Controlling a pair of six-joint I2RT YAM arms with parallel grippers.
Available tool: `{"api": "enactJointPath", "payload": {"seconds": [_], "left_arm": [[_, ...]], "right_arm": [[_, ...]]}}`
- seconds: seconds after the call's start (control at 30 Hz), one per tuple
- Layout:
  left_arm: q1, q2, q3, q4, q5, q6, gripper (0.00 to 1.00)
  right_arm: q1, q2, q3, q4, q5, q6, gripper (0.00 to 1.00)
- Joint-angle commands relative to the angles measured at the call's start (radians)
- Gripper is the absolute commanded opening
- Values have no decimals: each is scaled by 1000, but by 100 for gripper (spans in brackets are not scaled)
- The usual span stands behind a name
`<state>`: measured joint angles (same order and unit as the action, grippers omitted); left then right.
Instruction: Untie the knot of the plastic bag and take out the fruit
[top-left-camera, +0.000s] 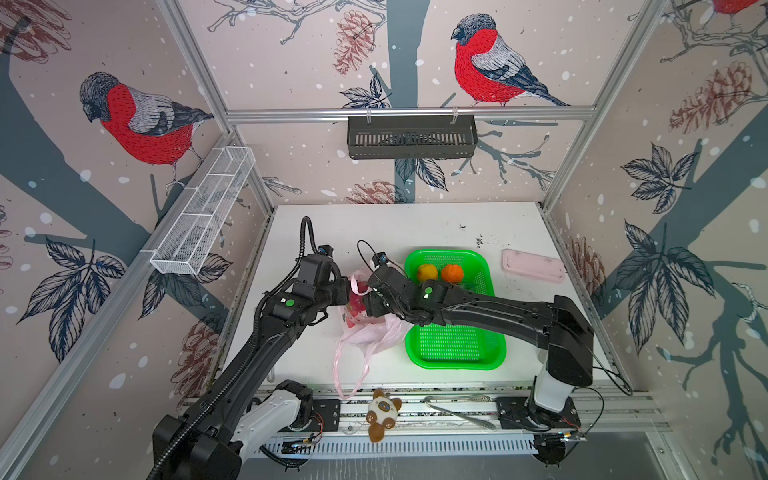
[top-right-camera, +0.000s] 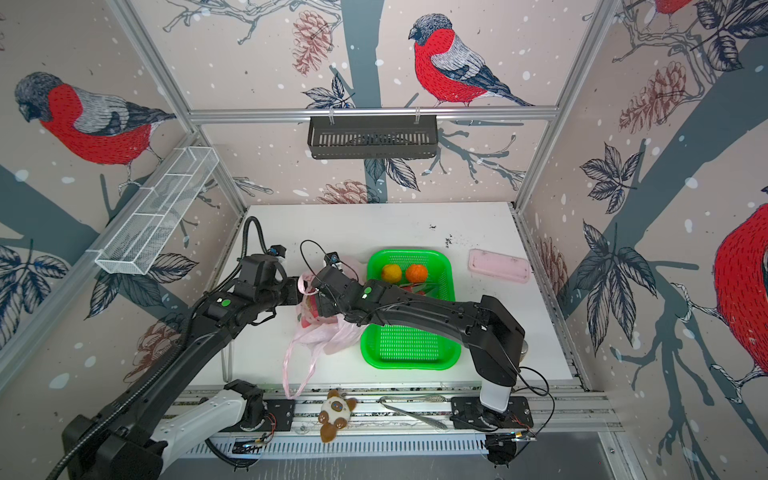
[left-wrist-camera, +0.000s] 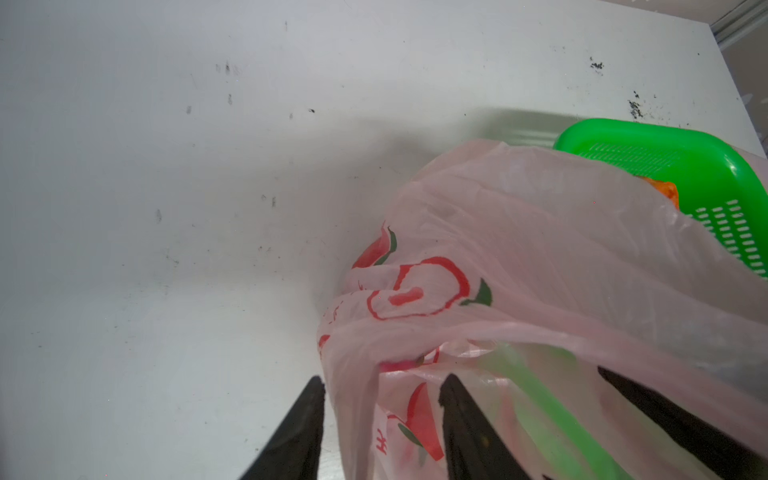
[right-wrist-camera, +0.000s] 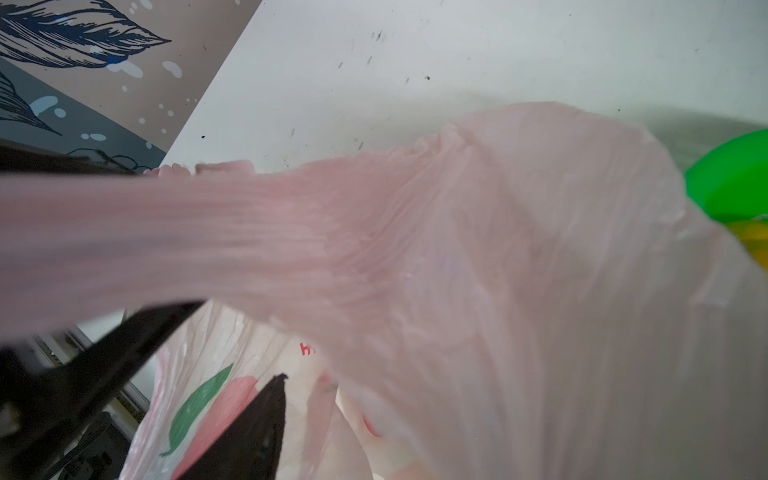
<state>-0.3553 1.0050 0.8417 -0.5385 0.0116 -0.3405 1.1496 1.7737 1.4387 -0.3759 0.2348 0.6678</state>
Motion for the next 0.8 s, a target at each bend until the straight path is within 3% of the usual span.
{"api": "enactJointPath", "payload": {"seconds": [0.0,0.07,0.1,0.17,0.2,0.43,0.57,0.77], "left_arm": [[-1,30,-3,81,5,19,47],[-1,72,0,97,-13,27,45],[-2,90,0,109,-22,26,39],[-1,121,-4,137,-53,10,8],[-1,130,-2,146,-70,0,0],[10,80,-3,169,-339,-84,0],[73,-10,-32,214,-351,-108,0],[127,-52,-90,235,-252,-132,0]], "right_arm": [[-4,-13,-5,36,-15,-13,73],[-5,-13,-11,50,-28,-13,73],[-6,-11,-13,56,-33,-13,73],[-11,-8,-19,70,-42,-13,73],[-13,-6,-21,76,-47,-14,73],[-54,52,18,132,-93,-89,73],[-90,133,105,138,-126,-151,72],[-107,227,245,104,-163,-240,72]]}}
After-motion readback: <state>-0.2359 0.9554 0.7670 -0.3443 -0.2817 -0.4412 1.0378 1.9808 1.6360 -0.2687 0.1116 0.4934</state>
